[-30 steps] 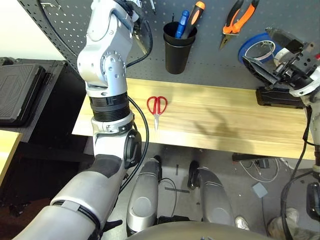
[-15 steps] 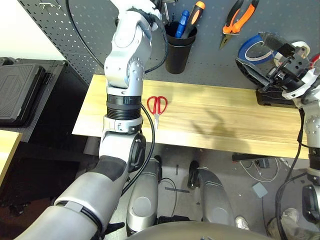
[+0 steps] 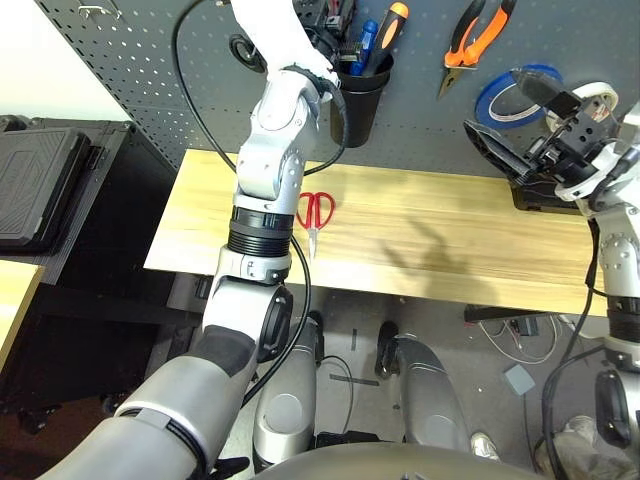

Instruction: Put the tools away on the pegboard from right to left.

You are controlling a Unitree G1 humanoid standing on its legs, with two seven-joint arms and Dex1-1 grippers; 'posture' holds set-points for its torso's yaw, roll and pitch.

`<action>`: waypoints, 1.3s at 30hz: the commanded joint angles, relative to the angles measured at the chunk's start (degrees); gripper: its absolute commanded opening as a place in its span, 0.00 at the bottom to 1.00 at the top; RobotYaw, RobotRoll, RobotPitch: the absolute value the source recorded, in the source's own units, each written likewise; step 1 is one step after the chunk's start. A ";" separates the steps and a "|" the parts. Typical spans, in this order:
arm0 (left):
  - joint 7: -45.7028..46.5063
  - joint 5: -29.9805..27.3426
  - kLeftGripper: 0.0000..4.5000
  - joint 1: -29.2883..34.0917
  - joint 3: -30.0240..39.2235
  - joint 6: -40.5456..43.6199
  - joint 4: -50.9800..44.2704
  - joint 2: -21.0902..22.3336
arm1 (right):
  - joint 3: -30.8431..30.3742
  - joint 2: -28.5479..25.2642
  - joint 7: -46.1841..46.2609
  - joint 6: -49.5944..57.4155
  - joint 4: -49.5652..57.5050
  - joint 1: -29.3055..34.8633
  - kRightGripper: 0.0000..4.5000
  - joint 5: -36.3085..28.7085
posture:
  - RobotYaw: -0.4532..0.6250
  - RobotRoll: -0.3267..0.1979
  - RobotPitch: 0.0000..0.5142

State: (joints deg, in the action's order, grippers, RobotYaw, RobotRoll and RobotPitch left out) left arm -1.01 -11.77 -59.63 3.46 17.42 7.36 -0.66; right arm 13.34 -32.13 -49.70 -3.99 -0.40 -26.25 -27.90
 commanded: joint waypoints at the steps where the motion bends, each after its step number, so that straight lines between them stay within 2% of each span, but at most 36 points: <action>1: 0.00 -0.06 0.99 -0.27 -0.09 1.96 -5.21 0.72 | -0.85 0.40 -0.96 -0.94 -0.63 0.72 1.00 0.53 | 0.53 0.62 0.51; 8: 0.03 -0.95 0.99 2.47 0.72 9.38 -16.06 4.00 | -2.47 0.76 -1.70 0.33 0.41 2.77 1.00 0.54 | 0.55 0.62 0.52; 14: -1.14 -1.70 0.99 12.21 0.32 20.47 -28.32 9.23 | -4.66 -0.05 -2.86 1.96 1.45 6.26 1.00 1.83 | 0.58 0.62 0.55; 17: -0.89 -1.28 0.99 21.26 -0.28 26.87 -35.19 11.85 | -6.47 -0.46 -4.04 3.35 2.54 9.13 1.00 2.52 | 0.59 0.62 0.57; 23: 0.02 -0.17 0.99 31.50 -0.88 30.03 -40.60 12.83 | -8.21 -0.37 -4.87 3.00 3.10 12.02 1.00 3.62 | 0.62 0.62 0.59; 27: -0.40 1.05 0.99 37.57 -2.12 29.09 -39.69 13.23 | -9.71 -0.47 -5.29 2.62 2.50 13.22 1.00 5.60 | 0.62 0.62 0.59; 31: -0.05 2.98 0.99 40.31 -3.43 28.42 -33.71 12.90 | -11.53 -1.08 -4.31 4.61 1.43 13.19 1.00 8.68 | 0.62 0.62 0.60; 39: -0.23 6.51 0.99 38.23 -6.50 28.38 -20.63 11.70 | -16.06 -0.56 0.30 10.75 0.04 12.95 1.00 15.48 | 0.62 0.62 0.61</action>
State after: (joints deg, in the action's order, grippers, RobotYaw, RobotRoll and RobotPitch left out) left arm -0.91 -6.28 -21.25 -1.88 45.87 -15.52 11.53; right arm -1.54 -32.83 -50.37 5.24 0.39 -14.14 -14.02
